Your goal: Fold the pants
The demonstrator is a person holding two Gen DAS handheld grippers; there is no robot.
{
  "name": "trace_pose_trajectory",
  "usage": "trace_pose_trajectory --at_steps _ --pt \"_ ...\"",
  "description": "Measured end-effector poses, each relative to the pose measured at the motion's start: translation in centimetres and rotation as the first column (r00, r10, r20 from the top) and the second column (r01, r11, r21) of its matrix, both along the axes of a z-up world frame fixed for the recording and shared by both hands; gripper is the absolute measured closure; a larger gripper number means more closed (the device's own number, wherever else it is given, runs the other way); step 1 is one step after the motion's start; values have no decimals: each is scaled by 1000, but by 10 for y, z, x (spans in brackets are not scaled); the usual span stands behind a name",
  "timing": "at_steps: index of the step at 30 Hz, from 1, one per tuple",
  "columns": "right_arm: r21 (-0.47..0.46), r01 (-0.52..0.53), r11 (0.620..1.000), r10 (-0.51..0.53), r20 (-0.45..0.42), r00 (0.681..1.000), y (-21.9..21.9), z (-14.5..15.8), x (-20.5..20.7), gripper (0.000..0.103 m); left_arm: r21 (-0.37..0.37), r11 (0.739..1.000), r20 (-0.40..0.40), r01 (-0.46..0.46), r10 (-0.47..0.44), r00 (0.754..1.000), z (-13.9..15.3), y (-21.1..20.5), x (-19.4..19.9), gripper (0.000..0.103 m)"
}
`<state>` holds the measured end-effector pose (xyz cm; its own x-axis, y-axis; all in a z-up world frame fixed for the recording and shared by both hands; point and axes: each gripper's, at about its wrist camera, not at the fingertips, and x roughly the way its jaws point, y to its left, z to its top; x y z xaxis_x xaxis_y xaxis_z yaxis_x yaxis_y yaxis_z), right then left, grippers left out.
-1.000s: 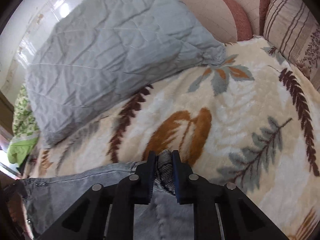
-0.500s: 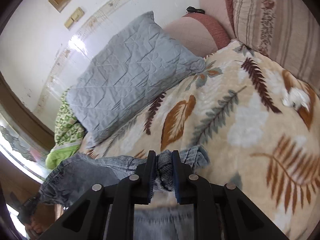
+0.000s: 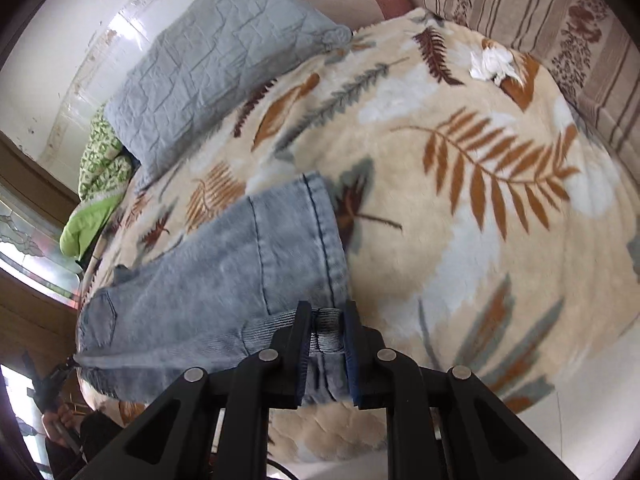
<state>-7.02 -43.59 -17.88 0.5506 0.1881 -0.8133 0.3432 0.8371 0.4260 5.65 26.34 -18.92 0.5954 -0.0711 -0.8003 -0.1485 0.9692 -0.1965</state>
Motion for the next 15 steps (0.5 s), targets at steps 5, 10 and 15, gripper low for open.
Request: trace_pose_trajectory --at_steps 5,10,15 --pt "27 -15 1000 15 -20 1000 -8 4 -5 83 114 993 -1 -30 30 1000 17 -3 -9 84" --pt "-88 -5 996 8 32 999 -8 29 -11 83 226 968 91 -109 90 992 54 2 -29 83" --pt "13 -15 1000 13 139 990 0 40 -2 83 159 987 152 -10 -15 988 81 -39 -31 59"
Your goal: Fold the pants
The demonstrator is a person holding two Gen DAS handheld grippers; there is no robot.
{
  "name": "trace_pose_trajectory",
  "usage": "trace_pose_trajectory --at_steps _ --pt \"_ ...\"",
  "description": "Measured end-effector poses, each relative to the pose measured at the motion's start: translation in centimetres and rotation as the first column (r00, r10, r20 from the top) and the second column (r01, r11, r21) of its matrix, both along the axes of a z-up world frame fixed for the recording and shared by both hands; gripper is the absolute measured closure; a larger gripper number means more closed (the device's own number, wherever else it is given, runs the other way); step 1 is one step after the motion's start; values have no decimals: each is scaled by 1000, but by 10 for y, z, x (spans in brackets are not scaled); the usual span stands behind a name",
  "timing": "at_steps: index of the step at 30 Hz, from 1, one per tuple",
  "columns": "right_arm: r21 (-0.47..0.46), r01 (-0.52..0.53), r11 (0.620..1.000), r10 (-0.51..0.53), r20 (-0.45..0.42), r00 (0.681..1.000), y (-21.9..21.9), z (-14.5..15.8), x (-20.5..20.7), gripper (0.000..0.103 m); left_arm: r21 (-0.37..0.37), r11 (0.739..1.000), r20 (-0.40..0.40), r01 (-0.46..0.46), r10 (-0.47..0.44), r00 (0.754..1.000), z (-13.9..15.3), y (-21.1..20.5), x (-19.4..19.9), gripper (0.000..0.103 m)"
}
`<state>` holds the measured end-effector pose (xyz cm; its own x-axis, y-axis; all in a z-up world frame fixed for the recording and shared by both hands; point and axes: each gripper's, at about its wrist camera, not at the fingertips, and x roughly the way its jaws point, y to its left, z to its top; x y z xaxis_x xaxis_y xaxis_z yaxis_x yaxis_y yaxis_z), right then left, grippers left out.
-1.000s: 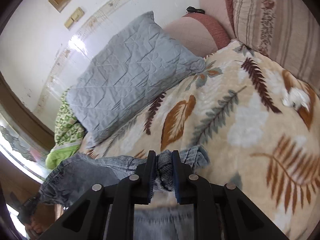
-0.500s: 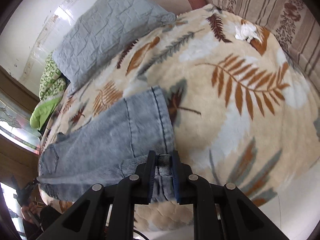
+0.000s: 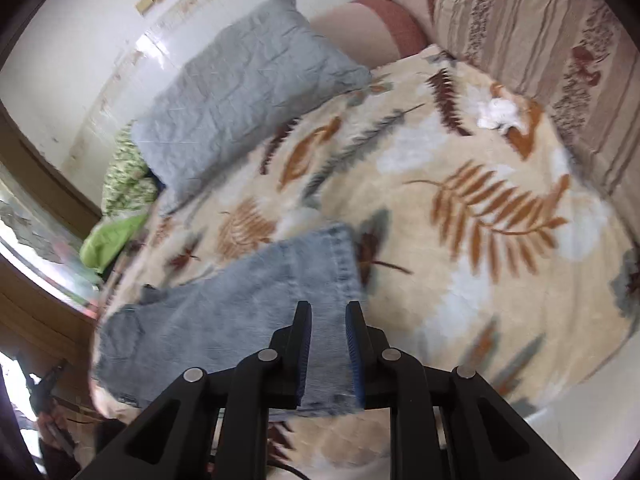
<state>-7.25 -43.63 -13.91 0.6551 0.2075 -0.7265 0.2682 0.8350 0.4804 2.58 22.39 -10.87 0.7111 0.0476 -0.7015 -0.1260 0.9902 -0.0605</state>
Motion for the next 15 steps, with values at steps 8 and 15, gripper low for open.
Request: trace_pose_trajectory --at_steps 8,15 --pt "108 -148 983 150 -8 989 62 -21 50 83 -112 948 -106 297 -309 945 -29 -142 30 38" --pt "83 -203 976 209 -74 975 91 -53 66 83 -115 924 -240 366 -383 892 -75 -221 40 37"
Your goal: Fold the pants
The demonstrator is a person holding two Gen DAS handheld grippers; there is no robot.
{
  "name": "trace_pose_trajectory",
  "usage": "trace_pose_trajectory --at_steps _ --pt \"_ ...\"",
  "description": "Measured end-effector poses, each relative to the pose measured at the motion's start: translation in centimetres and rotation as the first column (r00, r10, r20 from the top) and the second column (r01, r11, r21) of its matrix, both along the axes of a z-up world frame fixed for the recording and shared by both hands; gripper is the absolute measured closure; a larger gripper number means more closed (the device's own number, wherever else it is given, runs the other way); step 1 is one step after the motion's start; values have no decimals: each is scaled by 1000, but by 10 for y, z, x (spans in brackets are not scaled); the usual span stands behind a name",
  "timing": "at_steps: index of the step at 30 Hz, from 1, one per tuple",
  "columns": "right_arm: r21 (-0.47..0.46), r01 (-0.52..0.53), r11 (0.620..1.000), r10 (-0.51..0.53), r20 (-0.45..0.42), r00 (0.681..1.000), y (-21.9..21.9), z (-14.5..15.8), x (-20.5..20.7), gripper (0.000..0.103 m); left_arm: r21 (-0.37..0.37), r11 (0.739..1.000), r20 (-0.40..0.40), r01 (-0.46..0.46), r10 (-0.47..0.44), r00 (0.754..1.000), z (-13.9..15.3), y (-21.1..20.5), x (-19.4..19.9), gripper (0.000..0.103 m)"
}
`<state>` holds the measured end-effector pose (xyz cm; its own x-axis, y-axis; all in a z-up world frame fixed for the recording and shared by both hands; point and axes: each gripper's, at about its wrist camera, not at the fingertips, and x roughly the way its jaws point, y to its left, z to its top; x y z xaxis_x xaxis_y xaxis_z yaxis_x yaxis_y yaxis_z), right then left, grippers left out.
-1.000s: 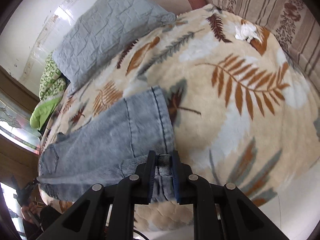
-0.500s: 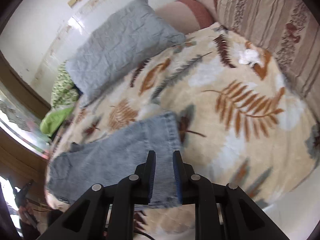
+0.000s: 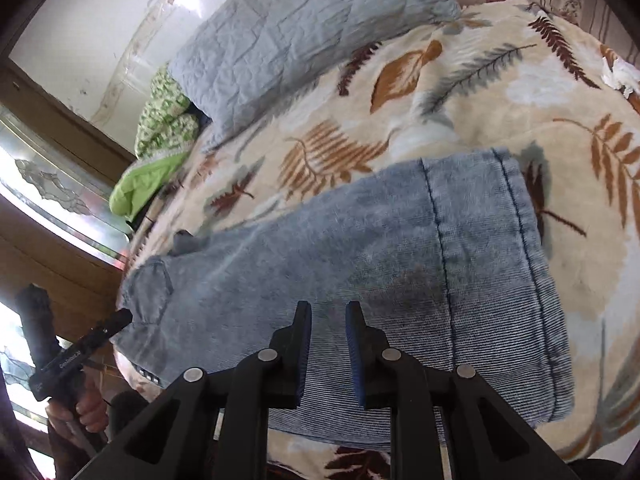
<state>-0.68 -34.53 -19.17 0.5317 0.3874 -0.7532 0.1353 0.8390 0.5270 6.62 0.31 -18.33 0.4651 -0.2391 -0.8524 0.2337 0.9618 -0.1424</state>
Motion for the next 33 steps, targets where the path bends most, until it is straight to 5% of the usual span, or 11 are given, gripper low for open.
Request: trace_pose_trajectory --at_steps 6,8,13,17,21,26,33 --pt "-40 -7 999 4 -70 998 -1 -23 10 84 86 995 -150 -47 60 987 -53 -7 -4 37" --pt "-25 -5 1000 3 -74 997 -2 -28 13 84 120 993 -107 -18 31 994 -54 -13 -13 35" --pt "22 43 999 -40 -93 995 -7 -31 16 84 171 981 -118 90 -71 990 -63 -31 -25 3" --pt "-24 54 998 -55 -70 996 1 -20 17 84 182 978 -89 101 -86 992 -65 -34 -34 0" --pt "-30 32 999 -31 16 999 14 -4 17 82 201 971 -154 131 -101 983 -55 -30 -35 0" --pt "-50 -33 998 37 97 995 40 10 21 82 255 966 32 31 -41 999 -1 -18 -23 0" --pt "-41 -92 995 95 92 991 69 6 39 82 315 944 32 -97 91 995 8 4 34 0"
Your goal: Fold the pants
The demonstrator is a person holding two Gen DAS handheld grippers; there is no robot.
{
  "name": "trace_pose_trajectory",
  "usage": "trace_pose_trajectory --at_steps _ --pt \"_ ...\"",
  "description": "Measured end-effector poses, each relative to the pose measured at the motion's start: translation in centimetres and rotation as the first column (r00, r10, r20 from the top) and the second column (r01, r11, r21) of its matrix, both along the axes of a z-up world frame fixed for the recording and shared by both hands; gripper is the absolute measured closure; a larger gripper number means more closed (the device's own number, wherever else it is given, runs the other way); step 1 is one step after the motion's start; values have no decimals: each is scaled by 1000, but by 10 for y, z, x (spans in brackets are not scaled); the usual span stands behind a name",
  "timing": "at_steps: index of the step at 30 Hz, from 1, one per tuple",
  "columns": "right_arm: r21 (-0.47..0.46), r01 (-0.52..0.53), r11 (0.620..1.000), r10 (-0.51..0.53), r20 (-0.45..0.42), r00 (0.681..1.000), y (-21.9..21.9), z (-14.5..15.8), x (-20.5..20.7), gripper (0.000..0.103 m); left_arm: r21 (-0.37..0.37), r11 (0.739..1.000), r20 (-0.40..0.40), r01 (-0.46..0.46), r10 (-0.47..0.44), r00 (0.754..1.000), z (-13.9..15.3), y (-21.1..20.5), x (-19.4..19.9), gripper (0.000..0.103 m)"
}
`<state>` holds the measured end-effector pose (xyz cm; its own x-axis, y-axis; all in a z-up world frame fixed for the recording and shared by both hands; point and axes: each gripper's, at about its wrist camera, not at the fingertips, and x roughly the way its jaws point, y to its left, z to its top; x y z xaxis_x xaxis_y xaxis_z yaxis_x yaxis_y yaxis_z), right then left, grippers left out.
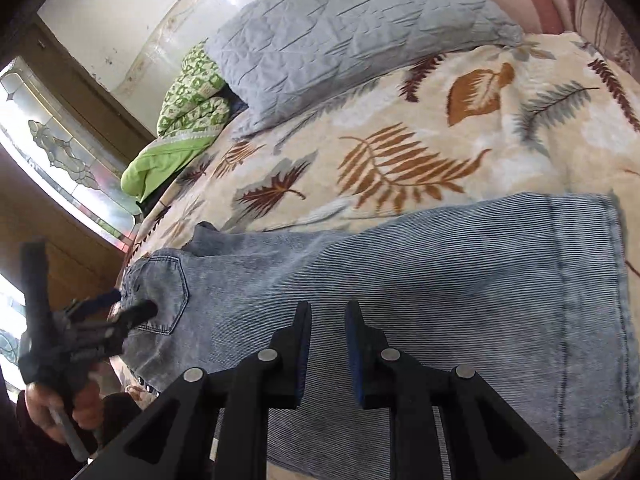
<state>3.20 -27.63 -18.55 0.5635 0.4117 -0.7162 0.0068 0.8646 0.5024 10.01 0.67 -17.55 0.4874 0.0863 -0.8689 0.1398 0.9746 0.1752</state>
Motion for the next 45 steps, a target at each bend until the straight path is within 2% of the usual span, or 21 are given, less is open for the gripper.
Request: trace_pose_trajectory --at_steps 2,7,9,12,15,18,22,25,28,35,38,41,45 --pt "-16 -12 1000 12 -12 1000 8 -6 5 82 14 999 -34 -34 35 999 -16 4 17 0" --pt "-65 -50 997 45 -73 996 21 -25 14 82 31 998 -155 -55 59 986 -60 4 35 0" --pt "-81 -59 995 52 -80 995 23 -33 16 83 3 998 -148 -65 65 987 -63 7 36 0" --pt "-93 -70 993 64 -67 996 24 -34 18 83 9 998 -174 -61 62 983 -56 8 37 0" --pt "-79 -69 994 64 -61 996 21 -32 17 83 7 998 -123 -69 70 990 -43 10 32 0" --pt "-79 -56 995 55 -24 998 15 -22 9 83 -40 996 -53 -80 78 996 -16 15 13 0" --pt "-40 -30 999 31 36 999 1 -5 -4 83 -79 996 40 -33 36 999 10 15 -19 0" --pt "-22 -8 1000 9 54 998 -10 2 -17 83 -98 995 82 0 8 997 16 15 -42 0" --pt "-22 -11 1000 12 64 998 -15 6 -28 83 -120 993 77 14 -4 997 11 18 -54 0" --pt "-36 -38 999 39 13 999 -11 0 -38 83 -168 985 -25 26 -31 999 -28 16 -61 0" --pt "-60 -68 996 66 -31 997 -3 -11 -38 83 -139 990 -56 27 -35 998 -46 11 -64 0" --pt "-75 -97 992 88 -115 989 6 -32 -36 83 -78 994 -39 70 -73 997 -52 3 -73 0" --pt "-100 -108 989 97 -104 990 11 -34 -43 82 -84 992 -37 98 -101 994 -53 1 -82 0"
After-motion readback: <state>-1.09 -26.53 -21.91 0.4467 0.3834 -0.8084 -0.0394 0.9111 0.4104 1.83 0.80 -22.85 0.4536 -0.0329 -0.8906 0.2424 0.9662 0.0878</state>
